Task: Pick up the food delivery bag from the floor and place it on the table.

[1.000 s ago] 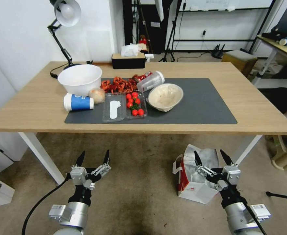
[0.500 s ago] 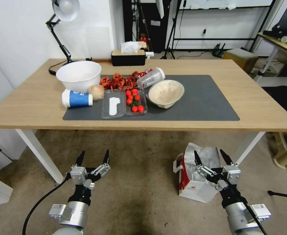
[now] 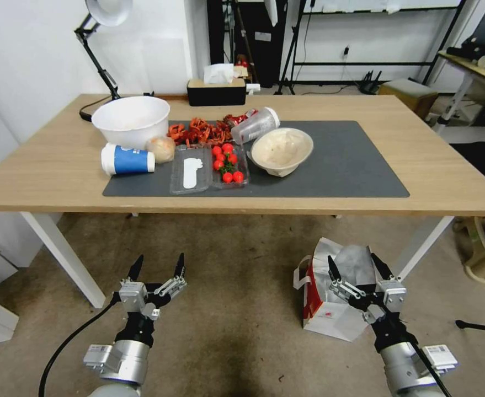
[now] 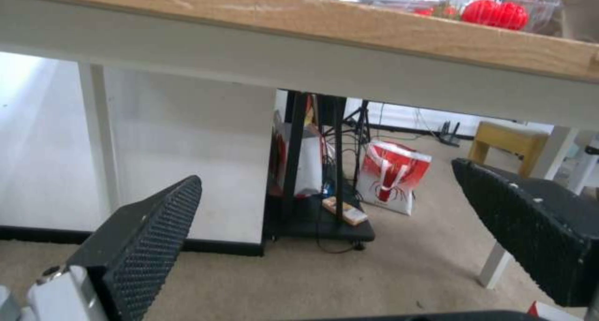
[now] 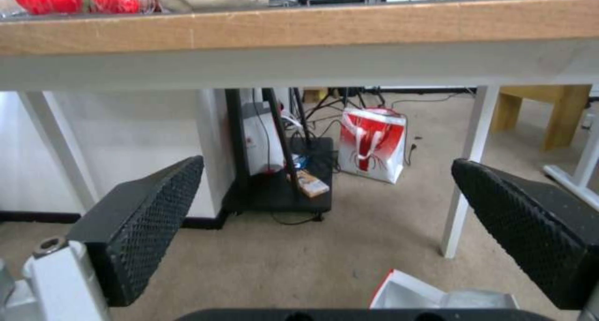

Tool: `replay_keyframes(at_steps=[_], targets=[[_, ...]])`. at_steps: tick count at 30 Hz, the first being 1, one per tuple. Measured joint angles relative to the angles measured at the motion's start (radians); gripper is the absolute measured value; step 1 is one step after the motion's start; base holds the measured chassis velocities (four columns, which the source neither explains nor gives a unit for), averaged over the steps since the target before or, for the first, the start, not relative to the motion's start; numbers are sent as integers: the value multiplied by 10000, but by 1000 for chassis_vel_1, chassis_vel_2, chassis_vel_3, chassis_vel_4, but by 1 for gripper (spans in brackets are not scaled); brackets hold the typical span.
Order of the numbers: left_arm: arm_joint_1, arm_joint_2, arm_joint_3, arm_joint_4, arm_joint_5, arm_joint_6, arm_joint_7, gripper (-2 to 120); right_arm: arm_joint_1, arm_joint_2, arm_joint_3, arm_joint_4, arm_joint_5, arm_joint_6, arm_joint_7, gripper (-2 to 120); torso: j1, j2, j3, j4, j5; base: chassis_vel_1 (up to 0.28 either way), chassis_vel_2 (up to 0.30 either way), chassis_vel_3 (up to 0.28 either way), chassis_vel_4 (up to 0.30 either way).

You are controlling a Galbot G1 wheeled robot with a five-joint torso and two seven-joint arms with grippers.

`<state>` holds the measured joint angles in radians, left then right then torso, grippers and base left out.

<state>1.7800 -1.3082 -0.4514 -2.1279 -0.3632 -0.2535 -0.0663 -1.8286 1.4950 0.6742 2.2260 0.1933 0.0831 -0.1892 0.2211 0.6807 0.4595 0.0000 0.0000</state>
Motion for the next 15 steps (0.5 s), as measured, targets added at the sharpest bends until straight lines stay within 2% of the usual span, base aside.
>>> replay_keyframes(at_steps=[15], targets=[[-84,22,-9,107,-8,-5,-26,100,36,-5,-1,-75,4,-64,-52,100,-251,-638,-385,0,0,0,0,0,0]])
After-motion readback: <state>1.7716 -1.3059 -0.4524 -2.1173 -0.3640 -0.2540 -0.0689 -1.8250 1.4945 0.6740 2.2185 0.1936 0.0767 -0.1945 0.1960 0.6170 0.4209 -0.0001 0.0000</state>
